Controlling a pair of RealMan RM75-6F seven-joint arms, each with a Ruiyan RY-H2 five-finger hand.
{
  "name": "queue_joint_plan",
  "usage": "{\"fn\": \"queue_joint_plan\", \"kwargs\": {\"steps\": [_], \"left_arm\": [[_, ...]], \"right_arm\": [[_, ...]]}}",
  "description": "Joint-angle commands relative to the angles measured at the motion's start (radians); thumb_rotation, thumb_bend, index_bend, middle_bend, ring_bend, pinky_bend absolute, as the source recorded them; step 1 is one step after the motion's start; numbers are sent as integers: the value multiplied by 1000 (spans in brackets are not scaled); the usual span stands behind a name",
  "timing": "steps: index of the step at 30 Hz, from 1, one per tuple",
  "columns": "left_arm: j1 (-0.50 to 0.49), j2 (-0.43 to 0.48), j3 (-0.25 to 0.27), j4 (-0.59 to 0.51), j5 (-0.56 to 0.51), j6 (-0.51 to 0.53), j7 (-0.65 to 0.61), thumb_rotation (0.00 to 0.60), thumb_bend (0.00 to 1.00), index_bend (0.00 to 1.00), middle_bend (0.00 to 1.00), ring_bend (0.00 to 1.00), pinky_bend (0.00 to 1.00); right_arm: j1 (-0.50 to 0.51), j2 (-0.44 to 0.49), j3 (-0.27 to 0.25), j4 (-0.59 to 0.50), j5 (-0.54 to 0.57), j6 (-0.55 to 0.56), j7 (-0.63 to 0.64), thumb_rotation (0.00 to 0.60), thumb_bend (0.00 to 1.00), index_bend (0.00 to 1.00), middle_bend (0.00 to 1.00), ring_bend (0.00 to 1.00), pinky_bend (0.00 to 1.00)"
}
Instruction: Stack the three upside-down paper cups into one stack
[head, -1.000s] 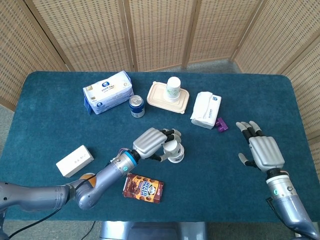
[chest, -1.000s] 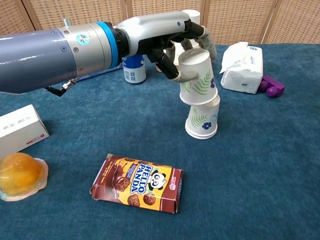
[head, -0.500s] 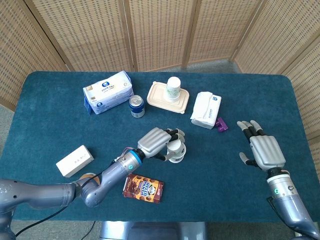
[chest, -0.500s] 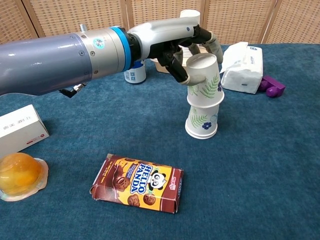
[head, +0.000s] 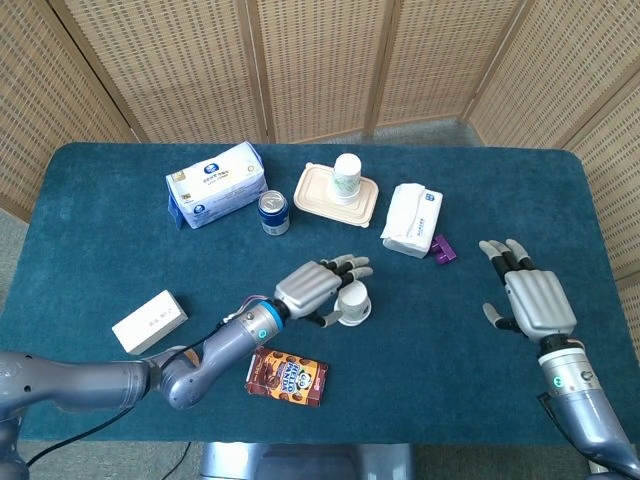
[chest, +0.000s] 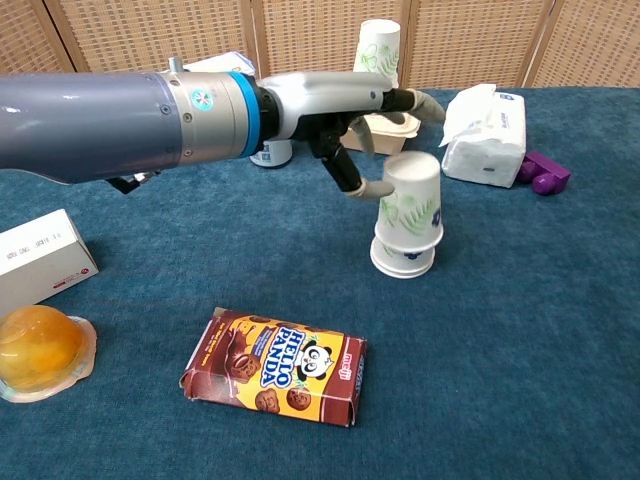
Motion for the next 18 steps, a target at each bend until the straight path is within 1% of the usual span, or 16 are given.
{"fn": "queue_joint_plan", "kwargs": {"steps": [1,5,7,10,13,18], "left_arm": [[-13,44,30,-42,-56,0,65,600,455,0,0,0,98],[13,106,73,-118,-86,75,140,600,455,0,0,0,72],[37,139,91,-159,-86,110,150,600,456,0,0,0,67],[93,203,121,-230,-53,175,146,600,456,0,0,0,70],[159,277,158,-299,6,247,136,600,456,0,0,0,71],[263,390,214,-389,84,351,115,600,456,0,0,0,73]], "right_arm": [[0,-2,0,2,0,-2,2,600,365,30,114,0,424],[1,-5,-1,8,-2,-7,4,600,367,30,115,0,424],[1,-5,-2,10,-6,-8,5,600,367,30,115,0,424],[-1,-7,-6,11,-17,-9,4,600,368,30,114,0,423],[-4,-9,-13,11,-33,-6,-3,600,367,31,115,0,423],[-14,-13,-20,15,-49,12,-15,600,367,31,115,0,419]]}}
